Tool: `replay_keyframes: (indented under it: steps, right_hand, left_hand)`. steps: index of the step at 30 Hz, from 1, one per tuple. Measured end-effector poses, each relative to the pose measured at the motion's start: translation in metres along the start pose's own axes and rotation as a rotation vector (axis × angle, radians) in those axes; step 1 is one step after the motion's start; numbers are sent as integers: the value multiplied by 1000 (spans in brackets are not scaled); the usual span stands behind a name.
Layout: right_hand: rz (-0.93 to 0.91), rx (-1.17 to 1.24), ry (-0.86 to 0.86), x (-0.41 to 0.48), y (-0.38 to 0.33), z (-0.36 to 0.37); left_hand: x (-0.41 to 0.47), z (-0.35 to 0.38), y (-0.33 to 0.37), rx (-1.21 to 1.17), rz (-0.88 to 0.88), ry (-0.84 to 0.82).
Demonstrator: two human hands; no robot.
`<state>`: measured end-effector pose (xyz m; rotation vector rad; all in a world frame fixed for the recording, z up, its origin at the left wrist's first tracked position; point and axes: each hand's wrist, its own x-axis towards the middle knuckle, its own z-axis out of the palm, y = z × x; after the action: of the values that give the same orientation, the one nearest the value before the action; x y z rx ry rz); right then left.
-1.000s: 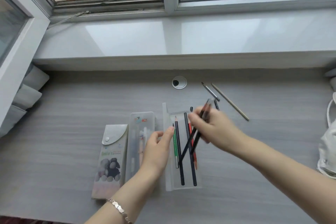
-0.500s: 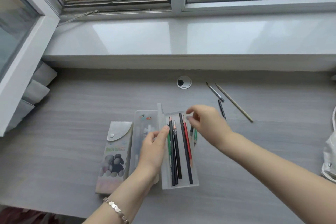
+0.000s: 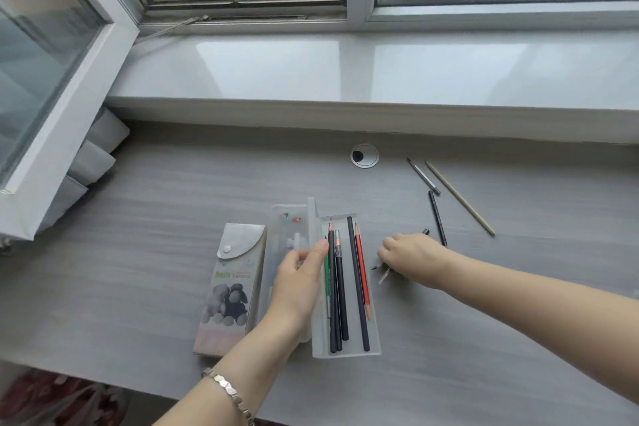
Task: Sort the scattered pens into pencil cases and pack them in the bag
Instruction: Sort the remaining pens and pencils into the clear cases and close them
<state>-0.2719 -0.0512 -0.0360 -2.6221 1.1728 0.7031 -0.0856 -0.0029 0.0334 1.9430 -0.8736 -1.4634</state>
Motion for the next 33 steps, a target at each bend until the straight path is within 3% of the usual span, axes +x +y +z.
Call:
replay_keyframes:
  steps: [3, 7, 9, 12, 15, 19, 21, 23, 25, 33]
  right_hand:
    - [183, 182, 77, -5, 2, -6]
    - [488, 897, 551, -23, 1, -31]
    - [485, 1261, 658, -37, -8, -48]
    - [364, 1571, 553, -52, -33, -61]
    - [394, 1460, 428, -53, -57, -52]
    - [507, 1104, 388, -57, -65, -38]
    - [526, 786, 525, -57, -69, -30]
    - [521, 613, 717, -52, -73, -22]
    - [462, 561, 738, -45, -73, -16]
    - [394, 430, 515, -44, -77, -5]
  left_hand:
    - [0, 0, 0, 18, 12, 10]
    - [0, 4, 1, 10, 29, 17]
    - [-1, 9, 1, 1, 38, 3]
    - [-4, 17, 1, 17, 48, -17]
    - [-7, 24, 4, 14, 61, -11]
    - [-9, 28, 8, 6, 75, -31]
    - [-9, 30, 8, -12, 78, -46]
    - [-11, 32, 10, -39, 84, -62]
    - [-15, 35, 12, -65, 92, -75]
    - [-15, 36, 14, -149, 114, -89]
